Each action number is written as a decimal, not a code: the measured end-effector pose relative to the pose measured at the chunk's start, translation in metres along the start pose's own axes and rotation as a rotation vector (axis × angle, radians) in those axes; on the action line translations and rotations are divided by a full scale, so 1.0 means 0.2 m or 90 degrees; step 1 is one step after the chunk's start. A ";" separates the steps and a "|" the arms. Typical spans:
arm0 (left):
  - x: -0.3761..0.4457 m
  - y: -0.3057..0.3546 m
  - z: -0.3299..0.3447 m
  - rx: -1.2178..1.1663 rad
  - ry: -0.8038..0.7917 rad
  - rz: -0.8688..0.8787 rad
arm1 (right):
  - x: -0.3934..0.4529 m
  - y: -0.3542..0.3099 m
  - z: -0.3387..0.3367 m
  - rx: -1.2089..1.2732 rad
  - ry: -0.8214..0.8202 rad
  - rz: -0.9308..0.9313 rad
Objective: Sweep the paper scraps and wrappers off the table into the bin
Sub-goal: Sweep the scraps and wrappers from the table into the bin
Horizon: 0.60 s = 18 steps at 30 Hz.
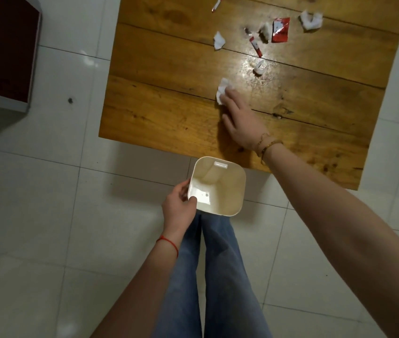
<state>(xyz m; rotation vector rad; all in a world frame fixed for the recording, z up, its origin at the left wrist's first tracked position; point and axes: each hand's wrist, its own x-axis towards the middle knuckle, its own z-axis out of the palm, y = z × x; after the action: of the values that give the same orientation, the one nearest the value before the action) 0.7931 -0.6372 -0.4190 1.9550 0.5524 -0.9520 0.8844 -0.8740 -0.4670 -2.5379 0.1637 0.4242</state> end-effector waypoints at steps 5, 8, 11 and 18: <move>0.00 -0.01 0.03 -0.001 0.003 -0.015 | -0.31 -0.02 0.10 0.074 -0.046 0.001; 0.00 -0.04 0.05 0.016 0.015 -0.017 | -0.42 -0.01 0.14 0.085 -0.052 -0.005; 0.02 -0.08 0.07 0.021 0.019 -0.030 | -0.47 -0.01 0.14 0.099 -0.028 0.007; 0.12 -0.15 0.10 -0.002 0.017 -0.054 | -0.45 -0.01 0.17 0.050 0.009 0.021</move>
<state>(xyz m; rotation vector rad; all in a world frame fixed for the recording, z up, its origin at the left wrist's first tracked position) 0.7795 -0.6376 -0.4589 1.9563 0.6562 -0.9784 0.7920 -0.8513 -0.4628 -2.4638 0.2239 0.4056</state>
